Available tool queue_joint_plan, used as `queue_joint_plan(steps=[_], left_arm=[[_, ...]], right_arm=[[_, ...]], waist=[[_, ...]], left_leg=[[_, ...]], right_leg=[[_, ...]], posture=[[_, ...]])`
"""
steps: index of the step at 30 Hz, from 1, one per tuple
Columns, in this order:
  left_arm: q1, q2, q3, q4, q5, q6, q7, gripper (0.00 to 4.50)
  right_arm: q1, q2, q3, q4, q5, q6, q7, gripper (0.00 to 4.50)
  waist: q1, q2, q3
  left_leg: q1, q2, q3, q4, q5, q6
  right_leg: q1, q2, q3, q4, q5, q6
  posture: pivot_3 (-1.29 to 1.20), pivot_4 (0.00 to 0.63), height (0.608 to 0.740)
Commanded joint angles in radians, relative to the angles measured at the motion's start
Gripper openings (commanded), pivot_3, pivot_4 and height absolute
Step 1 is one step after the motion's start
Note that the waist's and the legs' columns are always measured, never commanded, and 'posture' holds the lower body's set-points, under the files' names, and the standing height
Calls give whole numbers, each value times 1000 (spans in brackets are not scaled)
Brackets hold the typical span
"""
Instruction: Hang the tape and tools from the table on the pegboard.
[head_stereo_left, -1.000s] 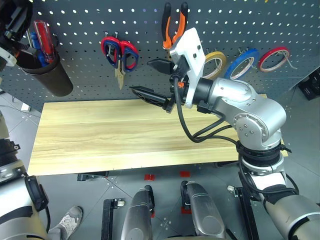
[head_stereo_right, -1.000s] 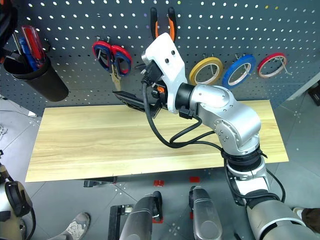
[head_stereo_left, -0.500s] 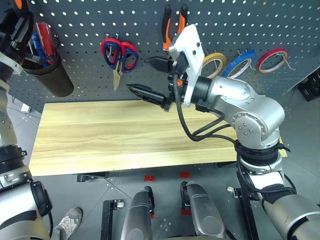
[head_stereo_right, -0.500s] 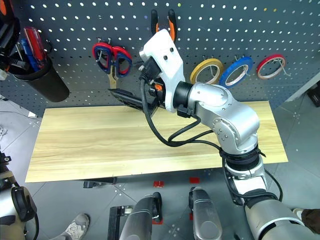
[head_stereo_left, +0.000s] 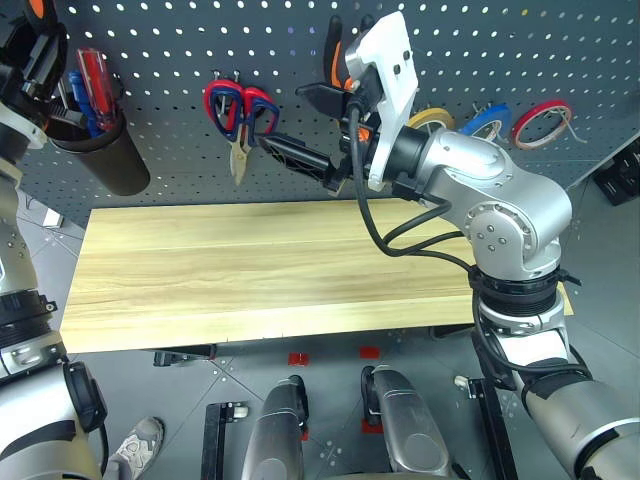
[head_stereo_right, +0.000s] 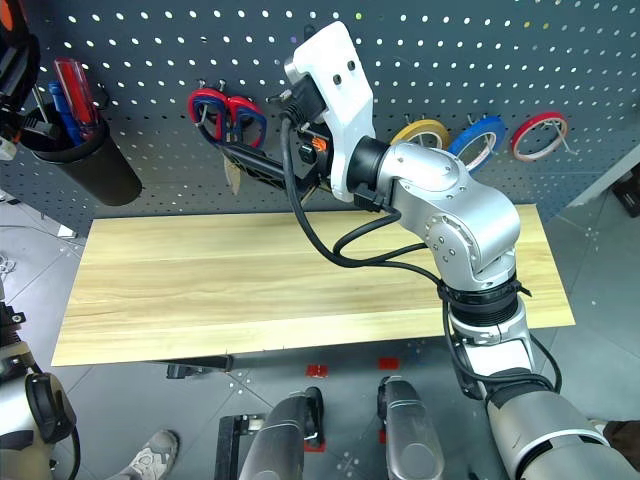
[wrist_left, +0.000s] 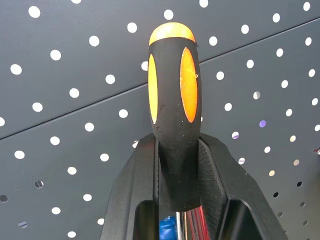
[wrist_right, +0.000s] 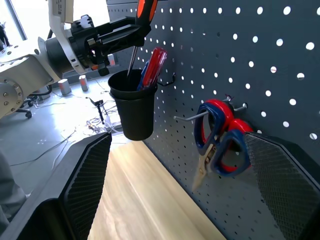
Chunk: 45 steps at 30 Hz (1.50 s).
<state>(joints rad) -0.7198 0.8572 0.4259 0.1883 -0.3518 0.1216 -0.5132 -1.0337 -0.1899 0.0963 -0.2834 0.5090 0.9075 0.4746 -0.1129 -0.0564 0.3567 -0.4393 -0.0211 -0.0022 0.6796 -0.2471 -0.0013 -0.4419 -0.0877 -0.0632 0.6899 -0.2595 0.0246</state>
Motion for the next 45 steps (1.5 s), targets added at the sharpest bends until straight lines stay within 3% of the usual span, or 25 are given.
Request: queue_joint_plan(steps=[1, 3, 10, 18, 24, 27, 33, 36, 41, 45], left_arm=[[2, 4, 35, -47, -15, -9, 13, 698], [0, -2, 44, -46, -25, 1, 20, 1408], [18, -22, 101, -109, -90, 60, 54, 3286], [76, -61, 147, -382, -215, 306, 210, 3286], [301, -153, 109, -672, -321, 552, 319, 3286], [411, -237, 120, -768, -385, 626, 386, 3286], [574, -364, 107, -841, -360, 603, 451, 3286], [677, -451, 92, -815, -240, 512, 506, 3286], [765, -533, 68, -778, -133, 410, 528, 3286], [825, -583, 52, -735, -90, 345, 511, 3286]], right_arm=[[-28, -5, -27, -33, 18, -16, 3, 4500], [-28, -7, -26, -34, 20, -16, 4, 4500], [-27, -19, -26, -45, 26, -5, 1, 4500], [11, -49, -47, -80, 59, 1, 9, 4500], [105, -91, -57, -125, 58, -24, 12, 4500], [238, -146, 1, -166, -5, -112, 47, 4500], [510, -132, 79, -76, -190, -443, 33, 4500], [628, -101, 63, 33, -279, -603, -30, 4500], [702, -58, 27, 175, -333, -743, -81, 4500], [735, -51, -3, 369, -400, -878, -135, 4500]], waist=[[0, 0, -1], [0, 0, -4], [-1, 0, -15], [2, 0, -18], [4, 0, -37], [8, 0, -47], [24, 3, -65], [27, 4, -80], [31, 4, -93], [37, 6, -128]], left_leg=[[0, 0, 0, 0, 0, 0], [0, 0, 0, 0, 0, 0], [0, 0, 0, 0, 0, 0], [0, 0, 0, 0, 0, 0], [2, 0, 0, 0, 0, 1], [3, 0, 0, 0, 0, 1], [5, -1, 4, 0, -1, 2], [6, -1, 5, 0, -2, 3], [7, -1, 5, 0, -2, 3], [7, -1, 6, -1, -3, 5]], right_leg=[[0, 0, 0, 0, 0, 0], [0, 0, 0, 0, 0, 0], [0, 0, 0, 0, 0, 0], [0, 0, 1, 0, 0, 0], [1, 0, 4, 1, 0, 0], [2, 0, 7, 1, 0, 0], [2, 1, 14, 0, 0, 0], [3, 1, 15, 0, 0, 0], [4, 2, 16, -1, 0, 0], [5, 2, 17, -3, 0, 0]], posture=[[-249, 251, 740], [-252, 249, 740], [-260, 249, 740], [-225, 244, 740], [-206, 240, 740], [-204, 239, 740], [-193, 230, 740], [-175, 214, 740], [-154, 186, 740], [-130, 157, 740]])
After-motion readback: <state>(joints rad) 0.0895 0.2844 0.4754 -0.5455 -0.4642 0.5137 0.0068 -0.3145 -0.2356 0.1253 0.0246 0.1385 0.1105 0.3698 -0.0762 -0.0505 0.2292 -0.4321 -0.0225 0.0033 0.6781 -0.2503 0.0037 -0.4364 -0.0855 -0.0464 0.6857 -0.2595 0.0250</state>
